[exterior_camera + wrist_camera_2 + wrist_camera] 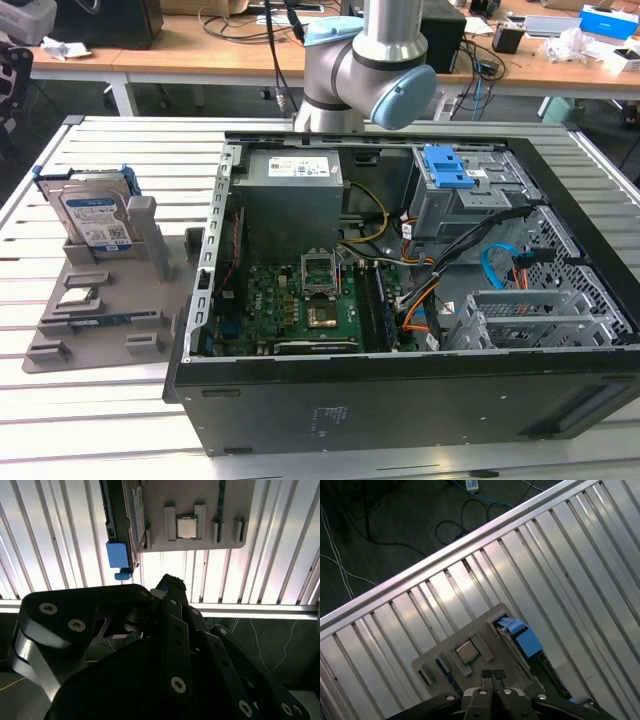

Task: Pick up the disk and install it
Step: 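Pick up the disk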

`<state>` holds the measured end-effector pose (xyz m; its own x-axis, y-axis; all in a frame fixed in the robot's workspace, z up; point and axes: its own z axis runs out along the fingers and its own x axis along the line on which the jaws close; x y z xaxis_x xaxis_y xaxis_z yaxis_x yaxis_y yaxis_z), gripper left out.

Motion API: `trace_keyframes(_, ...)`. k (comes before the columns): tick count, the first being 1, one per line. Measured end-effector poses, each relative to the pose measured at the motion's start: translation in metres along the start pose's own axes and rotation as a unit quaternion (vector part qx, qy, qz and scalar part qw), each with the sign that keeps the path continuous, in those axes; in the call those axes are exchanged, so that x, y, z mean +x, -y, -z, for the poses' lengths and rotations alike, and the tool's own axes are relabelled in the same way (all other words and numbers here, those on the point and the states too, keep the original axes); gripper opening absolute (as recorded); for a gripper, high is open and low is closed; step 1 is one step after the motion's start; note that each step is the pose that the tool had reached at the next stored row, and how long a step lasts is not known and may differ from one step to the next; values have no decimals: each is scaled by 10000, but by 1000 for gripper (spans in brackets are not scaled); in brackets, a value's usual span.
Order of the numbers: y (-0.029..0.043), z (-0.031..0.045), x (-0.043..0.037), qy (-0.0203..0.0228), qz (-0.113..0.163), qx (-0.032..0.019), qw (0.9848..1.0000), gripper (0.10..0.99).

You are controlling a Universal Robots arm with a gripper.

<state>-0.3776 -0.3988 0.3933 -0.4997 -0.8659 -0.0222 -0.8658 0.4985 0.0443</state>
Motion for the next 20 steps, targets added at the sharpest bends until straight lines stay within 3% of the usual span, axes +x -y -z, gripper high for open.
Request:
trace_keyframes(14, 0, 0, 0, -25, 566, -12, 9984, 106)
trace_keyframes(20, 0, 0, 0, -40, 897, -20, 9960, 106)
